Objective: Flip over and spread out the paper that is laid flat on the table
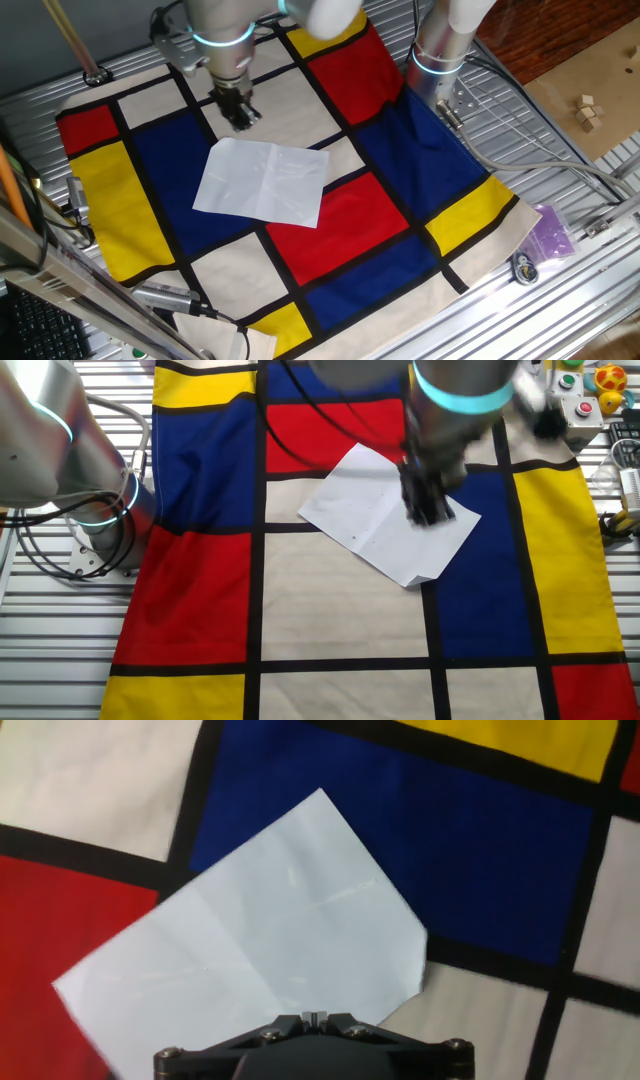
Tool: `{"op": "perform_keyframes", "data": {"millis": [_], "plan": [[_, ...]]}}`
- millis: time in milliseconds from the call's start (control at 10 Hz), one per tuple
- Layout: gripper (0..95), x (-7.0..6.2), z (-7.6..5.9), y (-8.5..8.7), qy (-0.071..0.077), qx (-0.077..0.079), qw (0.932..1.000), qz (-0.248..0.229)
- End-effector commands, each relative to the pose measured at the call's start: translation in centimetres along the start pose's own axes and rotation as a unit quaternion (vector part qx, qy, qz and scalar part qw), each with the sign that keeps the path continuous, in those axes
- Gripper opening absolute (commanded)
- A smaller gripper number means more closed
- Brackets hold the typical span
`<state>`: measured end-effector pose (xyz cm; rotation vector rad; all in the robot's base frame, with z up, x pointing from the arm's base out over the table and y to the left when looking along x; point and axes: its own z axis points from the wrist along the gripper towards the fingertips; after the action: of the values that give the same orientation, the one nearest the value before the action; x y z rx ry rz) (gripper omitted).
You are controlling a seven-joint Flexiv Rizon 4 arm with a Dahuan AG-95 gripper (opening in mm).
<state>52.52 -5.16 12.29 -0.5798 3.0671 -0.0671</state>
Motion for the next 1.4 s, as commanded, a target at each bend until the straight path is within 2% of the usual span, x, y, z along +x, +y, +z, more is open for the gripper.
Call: {"op": "perform_keyframes", "data": {"millis": [100,200,400,800,900,1000,1400], "plan": [[38.0,0.0,1.5,-1.4,-0.001,0.001,1.0000,-0.009],[38.0,0.0,2.8,-2.1,-0.005,0.003,0.9999,-0.016],[38.0,0.0,4.4,-3.1,-0.008,0.008,0.9997,-0.020],[38.0,0.0,6.2,-3.8,-0.012,0.010,0.9996,-0.022],[38.0,0.2,7.1,-4.0,-0.016,0.010,0.9996,-0.023],[19.0,0.4,7.4,-4.1,-0.017,0.011,0.9995,-0.025],[19.0,0.9,9.0,-4.4,-0.025,0.014,0.9992,-0.029]]}}
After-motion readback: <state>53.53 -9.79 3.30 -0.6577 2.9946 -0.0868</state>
